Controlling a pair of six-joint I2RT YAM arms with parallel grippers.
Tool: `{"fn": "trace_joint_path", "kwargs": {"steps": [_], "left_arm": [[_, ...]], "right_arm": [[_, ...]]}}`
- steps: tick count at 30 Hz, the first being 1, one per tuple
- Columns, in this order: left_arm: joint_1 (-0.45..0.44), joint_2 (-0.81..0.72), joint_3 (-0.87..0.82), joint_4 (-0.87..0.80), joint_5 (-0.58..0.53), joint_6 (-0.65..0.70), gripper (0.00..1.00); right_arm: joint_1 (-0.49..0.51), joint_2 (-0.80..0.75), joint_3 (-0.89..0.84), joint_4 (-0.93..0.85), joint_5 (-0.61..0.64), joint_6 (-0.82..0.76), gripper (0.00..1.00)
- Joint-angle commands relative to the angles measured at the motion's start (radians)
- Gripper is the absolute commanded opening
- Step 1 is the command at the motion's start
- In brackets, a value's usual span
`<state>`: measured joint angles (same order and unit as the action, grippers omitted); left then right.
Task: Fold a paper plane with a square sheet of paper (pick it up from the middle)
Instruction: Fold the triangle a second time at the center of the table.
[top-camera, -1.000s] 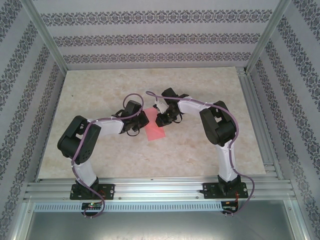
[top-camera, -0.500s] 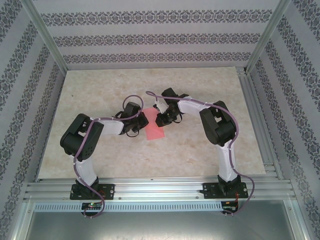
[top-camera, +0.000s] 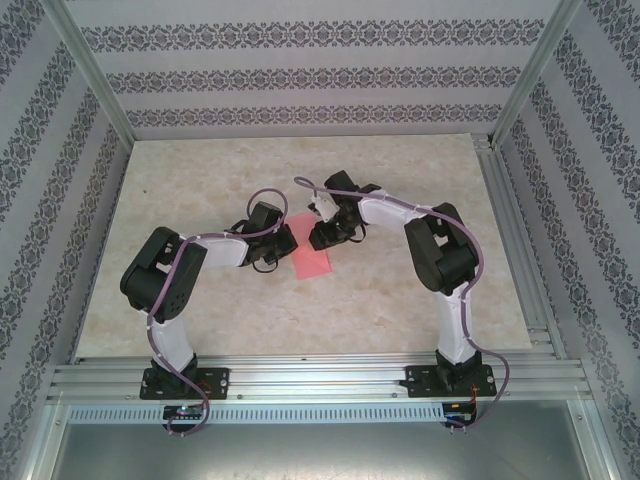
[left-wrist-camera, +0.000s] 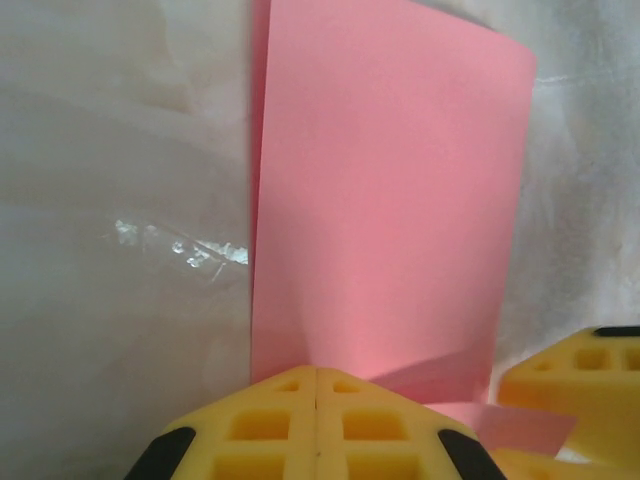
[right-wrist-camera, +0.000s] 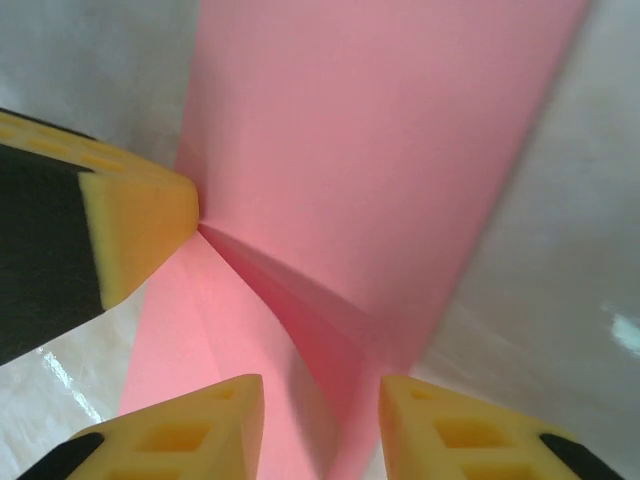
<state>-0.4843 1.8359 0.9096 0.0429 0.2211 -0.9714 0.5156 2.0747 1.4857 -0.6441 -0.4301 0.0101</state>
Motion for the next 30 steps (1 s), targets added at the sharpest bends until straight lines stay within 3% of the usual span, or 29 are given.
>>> {"fn": "trace_joint_path", "kwargs": {"steps": [1, 4, 10, 25, 30], "left_arm": [[0.014, -0.009, -0.005, -0.018, 0.012, 0.025, 0.06], [0.015, -0.005, -0.001, -0.020, 0.015, 0.027, 0.06], [0.015, 0.007, 0.005, -0.017, 0.022, 0.024, 0.06], [0.014, -0.017, 0.027, -0.036, 0.040, 0.036, 0.07], [0.014, -0.059, 0.072, -0.068, 0.067, 0.055, 0.14]], "right_arm": [[-0.026, -0.121, -0.032, 0.009, 0.042, 0.030, 0.37], [-0.014, -0.156, -0.072, 0.023, -0.026, 0.038, 0.34], [0.024, -0.166, -0.159, 0.130, -0.169, 0.120, 0.18], [-0.004, -0.015, -0.191, 0.173, -0.138, 0.145, 0.15], [-0.017, 0.002, -0.208, 0.192, -0.139, 0.153, 0.15]]}}
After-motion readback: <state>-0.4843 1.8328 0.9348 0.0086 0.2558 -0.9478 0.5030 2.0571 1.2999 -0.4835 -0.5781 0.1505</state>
